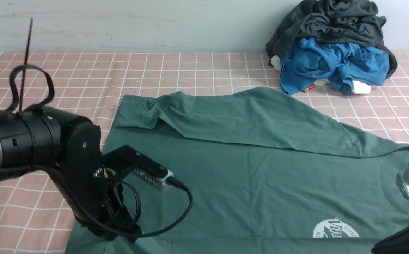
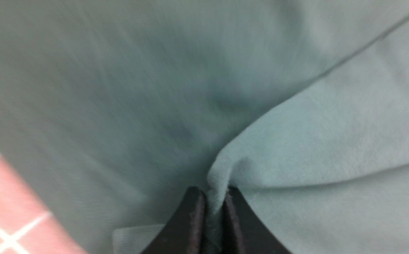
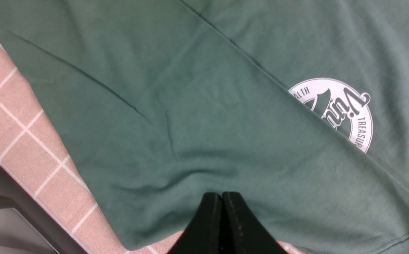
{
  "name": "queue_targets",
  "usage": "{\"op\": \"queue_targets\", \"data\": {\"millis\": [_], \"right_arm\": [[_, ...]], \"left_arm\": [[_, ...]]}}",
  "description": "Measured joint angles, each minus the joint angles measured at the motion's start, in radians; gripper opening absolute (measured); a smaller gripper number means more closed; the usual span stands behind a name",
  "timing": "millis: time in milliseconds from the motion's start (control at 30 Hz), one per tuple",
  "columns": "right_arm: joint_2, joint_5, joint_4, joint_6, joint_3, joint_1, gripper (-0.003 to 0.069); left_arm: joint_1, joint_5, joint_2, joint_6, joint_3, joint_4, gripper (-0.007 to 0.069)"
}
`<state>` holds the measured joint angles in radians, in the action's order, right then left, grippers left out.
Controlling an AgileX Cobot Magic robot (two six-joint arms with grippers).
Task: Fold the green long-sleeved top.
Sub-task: Use the left arm to clamp the cuff closest to it, then use the left arm to drag and place the cuff at the centered position on the left edge of the fabric
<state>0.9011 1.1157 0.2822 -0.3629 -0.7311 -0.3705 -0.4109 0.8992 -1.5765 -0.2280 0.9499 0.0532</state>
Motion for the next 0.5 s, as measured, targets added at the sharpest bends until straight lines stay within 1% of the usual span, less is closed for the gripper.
{"op": "queue_targets", "data": {"millis": [133, 500], "right_arm": [[0.000, -0.015, -0.003, 0.000, 0.000, 0.000, -0.0014], [0.001, -0.058, -0.059, 0.016, 0.000, 0.000, -0.0014]], "left_arm": [[0.000, 0.040, 0.011, 0.000, 0.097, -0.020, 0.0028], [0.000, 0.042, -0.057, 0.000, 0.374, -0.138, 0.0034]]}}
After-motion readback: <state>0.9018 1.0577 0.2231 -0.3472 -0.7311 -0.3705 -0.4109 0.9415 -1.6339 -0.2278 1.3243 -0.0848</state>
